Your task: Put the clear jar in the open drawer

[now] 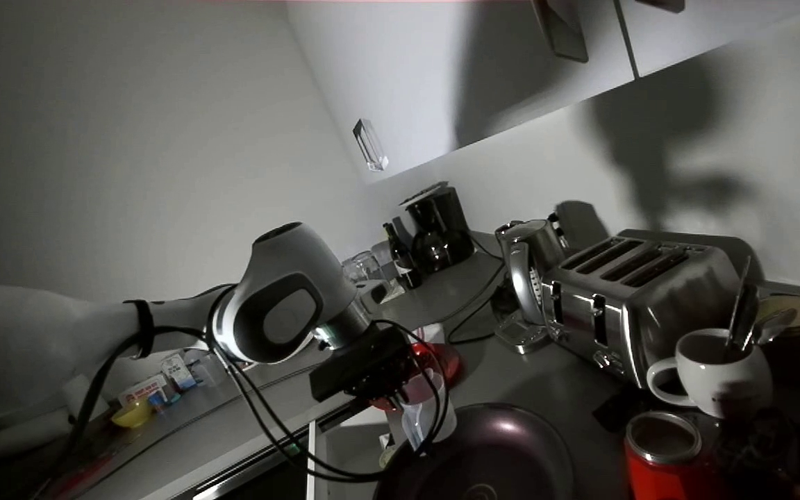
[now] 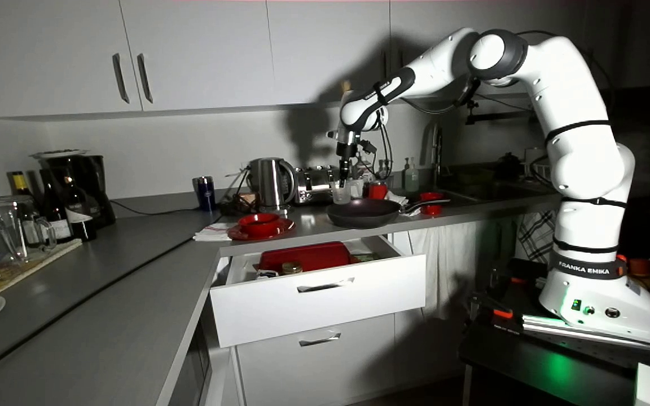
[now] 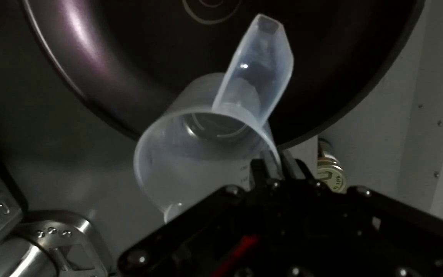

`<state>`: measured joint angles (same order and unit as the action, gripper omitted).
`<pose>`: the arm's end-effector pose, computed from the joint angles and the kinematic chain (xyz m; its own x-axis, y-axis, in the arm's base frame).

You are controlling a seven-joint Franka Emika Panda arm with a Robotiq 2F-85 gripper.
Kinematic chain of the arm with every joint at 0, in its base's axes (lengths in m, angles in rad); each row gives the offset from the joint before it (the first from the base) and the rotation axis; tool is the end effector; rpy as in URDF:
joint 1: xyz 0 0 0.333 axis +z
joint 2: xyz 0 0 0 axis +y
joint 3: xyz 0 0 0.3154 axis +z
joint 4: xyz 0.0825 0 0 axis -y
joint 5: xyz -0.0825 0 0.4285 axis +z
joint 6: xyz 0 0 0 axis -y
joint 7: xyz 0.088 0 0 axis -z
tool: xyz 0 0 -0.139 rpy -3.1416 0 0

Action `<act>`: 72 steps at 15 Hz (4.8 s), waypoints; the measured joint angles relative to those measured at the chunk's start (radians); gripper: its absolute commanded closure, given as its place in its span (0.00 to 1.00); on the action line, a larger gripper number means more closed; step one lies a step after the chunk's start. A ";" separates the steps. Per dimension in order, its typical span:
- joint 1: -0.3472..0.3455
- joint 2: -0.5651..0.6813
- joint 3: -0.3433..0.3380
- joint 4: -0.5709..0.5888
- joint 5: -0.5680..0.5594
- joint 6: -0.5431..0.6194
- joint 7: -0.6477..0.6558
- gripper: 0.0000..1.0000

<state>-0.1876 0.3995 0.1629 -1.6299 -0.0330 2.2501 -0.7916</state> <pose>0.7350 -0.0311 0.3627 0.7008 0.6900 0.1813 0.6770 -0.7233 0.1359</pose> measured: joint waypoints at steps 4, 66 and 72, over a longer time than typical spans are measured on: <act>0.035 -0.141 -0.004 -0.192 0.000 0.080 -0.008 0.93; 0.201 -0.121 -0.077 -0.666 -0.168 0.327 -0.187 0.93; 0.202 -0.103 -0.057 -0.667 -0.171 0.365 -0.193 0.93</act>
<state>0.0148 0.2962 0.1055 -2.2964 -0.2039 2.6153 -0.9846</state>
